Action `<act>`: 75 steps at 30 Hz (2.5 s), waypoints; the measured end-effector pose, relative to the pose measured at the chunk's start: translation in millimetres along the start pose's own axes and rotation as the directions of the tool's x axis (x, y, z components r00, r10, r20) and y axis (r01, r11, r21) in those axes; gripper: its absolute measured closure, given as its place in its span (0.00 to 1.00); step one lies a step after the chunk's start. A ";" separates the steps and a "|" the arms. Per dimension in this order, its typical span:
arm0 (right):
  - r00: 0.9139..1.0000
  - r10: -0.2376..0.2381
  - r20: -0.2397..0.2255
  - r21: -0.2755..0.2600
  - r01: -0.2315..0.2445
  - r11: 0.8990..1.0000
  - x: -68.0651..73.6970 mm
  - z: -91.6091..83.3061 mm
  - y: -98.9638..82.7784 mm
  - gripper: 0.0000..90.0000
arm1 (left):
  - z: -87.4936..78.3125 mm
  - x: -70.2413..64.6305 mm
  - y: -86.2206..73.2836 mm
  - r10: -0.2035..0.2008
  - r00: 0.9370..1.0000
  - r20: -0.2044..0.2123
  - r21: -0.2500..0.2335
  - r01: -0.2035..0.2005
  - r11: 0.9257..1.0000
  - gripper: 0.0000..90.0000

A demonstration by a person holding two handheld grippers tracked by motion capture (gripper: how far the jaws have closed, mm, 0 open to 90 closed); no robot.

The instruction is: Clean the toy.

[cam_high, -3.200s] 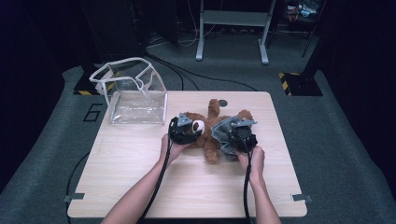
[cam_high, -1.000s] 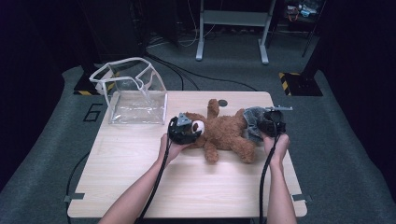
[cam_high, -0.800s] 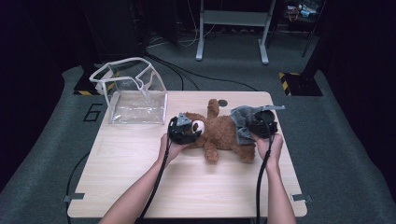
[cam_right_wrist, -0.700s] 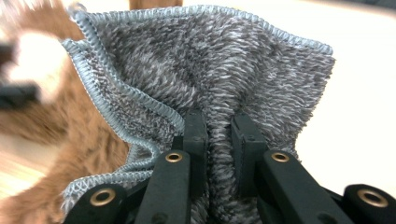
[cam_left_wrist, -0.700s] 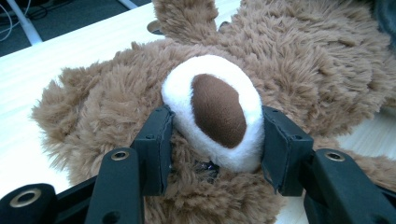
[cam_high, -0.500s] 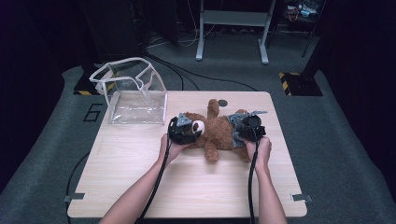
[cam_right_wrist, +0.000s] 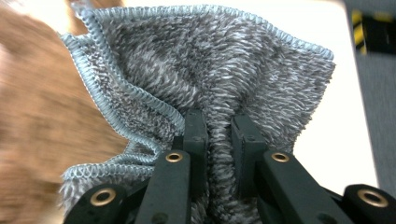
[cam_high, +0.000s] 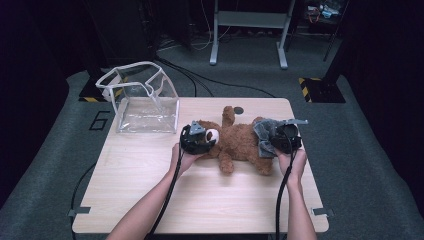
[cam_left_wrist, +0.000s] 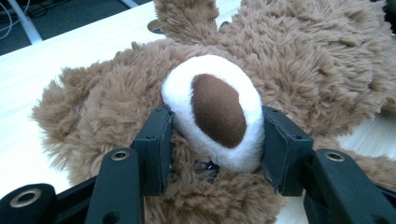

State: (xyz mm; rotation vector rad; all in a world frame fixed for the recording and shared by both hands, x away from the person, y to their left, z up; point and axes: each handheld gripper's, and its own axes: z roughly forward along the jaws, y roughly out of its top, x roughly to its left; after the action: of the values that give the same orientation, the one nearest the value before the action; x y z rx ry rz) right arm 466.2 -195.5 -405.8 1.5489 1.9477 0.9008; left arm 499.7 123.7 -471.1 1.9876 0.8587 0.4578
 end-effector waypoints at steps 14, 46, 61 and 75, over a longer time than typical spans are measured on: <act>0.995 -0.098 0.007 0.116 0.096 0.989 34.3 26.4 -22.3 0.87 | -0.1 -1.7 -0.6 0.000 1.000 -0.002 0.001 0.000 1.000 0.54; 0.991 -0.111 0.080 0.134 0.100 0.986 20.3 12.1 -55.5 0.87 | 3.9 2.5 2.8 -0.029 1.000 0.000 0.009 0.029 1.000 0.55; 0.978 -0.207 -0.006 0.059 0.207 0.976 80.0 15.4 -28.0 0.87 | 6.9 7.0 8.8 -0.049 0.999 0.007 0.030 0.049 0.998 0.55; 0.997 -0.075 0.029 0.097 0.071 0.993 25.4 8.8 -70.4 0.87 | 8.0 9.0 9.5 -0.046 0.999 0.015 0.030 0.045 0.999 0.55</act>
State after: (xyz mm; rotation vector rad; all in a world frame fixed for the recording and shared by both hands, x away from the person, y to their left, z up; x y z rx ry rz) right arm 421.0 -178.9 -463.7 1.5246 2.0365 0.7574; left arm 514.5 122.1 -467.4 1.9918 0.9036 0.4045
